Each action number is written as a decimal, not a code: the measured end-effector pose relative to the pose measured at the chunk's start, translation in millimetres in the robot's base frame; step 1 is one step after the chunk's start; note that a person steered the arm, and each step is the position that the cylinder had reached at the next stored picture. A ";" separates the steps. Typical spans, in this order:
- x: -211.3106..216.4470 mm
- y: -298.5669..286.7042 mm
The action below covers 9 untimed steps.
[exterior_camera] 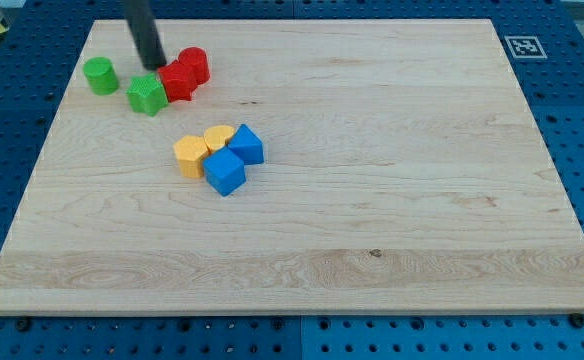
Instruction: Separate the red star and red circle
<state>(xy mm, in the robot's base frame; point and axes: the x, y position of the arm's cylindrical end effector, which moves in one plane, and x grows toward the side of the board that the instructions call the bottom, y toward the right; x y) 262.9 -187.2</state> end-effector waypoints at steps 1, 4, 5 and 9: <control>-45.8 1.3; -15.1 1.4; 14.5 1.6; 64.0 16.1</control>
<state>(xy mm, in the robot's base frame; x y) 326.9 -171.1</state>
